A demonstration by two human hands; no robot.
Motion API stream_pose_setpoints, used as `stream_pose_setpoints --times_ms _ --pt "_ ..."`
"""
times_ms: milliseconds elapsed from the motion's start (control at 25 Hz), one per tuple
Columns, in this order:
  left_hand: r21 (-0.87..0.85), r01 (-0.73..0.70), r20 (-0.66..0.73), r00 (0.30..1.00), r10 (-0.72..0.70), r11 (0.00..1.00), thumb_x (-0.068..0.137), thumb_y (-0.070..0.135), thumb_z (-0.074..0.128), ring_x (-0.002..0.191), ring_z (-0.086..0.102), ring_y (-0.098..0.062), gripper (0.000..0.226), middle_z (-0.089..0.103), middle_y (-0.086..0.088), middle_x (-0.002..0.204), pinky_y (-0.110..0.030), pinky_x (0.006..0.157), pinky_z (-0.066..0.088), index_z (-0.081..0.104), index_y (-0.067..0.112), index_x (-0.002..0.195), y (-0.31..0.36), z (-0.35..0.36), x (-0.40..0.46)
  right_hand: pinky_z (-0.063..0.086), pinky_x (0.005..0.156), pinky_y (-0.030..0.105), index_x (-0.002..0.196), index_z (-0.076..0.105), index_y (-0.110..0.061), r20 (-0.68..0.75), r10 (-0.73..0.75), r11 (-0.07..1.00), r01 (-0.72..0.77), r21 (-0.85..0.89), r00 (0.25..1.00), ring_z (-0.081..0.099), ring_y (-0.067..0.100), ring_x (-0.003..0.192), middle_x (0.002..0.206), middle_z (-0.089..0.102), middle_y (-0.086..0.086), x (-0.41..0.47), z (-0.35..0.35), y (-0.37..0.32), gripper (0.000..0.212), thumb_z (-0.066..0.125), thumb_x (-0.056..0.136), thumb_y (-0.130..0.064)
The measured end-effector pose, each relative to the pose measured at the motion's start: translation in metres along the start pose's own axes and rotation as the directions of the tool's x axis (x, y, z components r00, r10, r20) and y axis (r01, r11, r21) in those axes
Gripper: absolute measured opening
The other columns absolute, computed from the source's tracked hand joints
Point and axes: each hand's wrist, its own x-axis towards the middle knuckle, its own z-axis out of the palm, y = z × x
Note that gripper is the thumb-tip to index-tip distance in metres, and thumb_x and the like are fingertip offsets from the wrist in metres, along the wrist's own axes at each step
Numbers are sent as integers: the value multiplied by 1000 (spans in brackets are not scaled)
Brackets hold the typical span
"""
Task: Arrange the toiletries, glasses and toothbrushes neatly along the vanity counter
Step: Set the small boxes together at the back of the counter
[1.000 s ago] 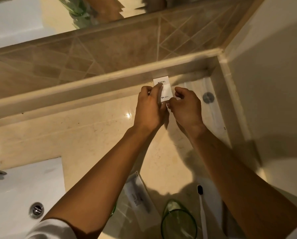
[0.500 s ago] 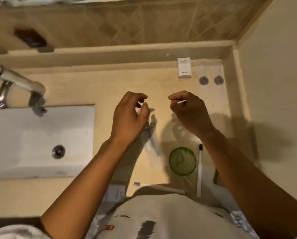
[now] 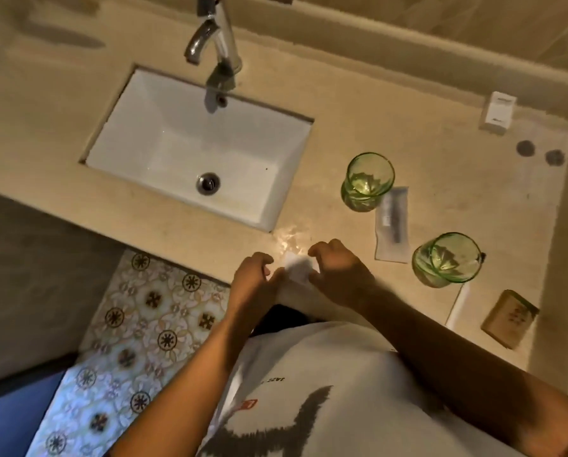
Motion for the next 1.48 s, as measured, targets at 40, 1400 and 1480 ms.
stream_pose_setpoints --times_ms 40,1400,1480 --pt "-51 19 -1 1000 -19 998 93 33 68 88 60 -19 32 67 -5 103 -27 73 42 64 15 119 1 5 -3 57 63 41 109 67 1 10 -50 998 50 -42 999 61 38 75 94 65 21 -1 9 2 42 67 77 -27" --pt "-162 -191 315 920 234 968 86 11 71 77 73 -25 10 77 -5 79 -41 79 62 78 11 79 369 102 157 44 65 7 106 75 -19 -190 769 489 -370 790 610 68 13 93 106 75 -2 82 -231 223 21 62 90 -16" --pt "-40 -258 296 920 258 965 84 17 73 74 72 -20 15 76 -1 72 -40 77 62 77 10 71 385 118 182 37 59 -3 112 75 -14 -207 774 513 -400 759 599 62 11 97 116 73 2 102 -230 242 25 61 91 -13"
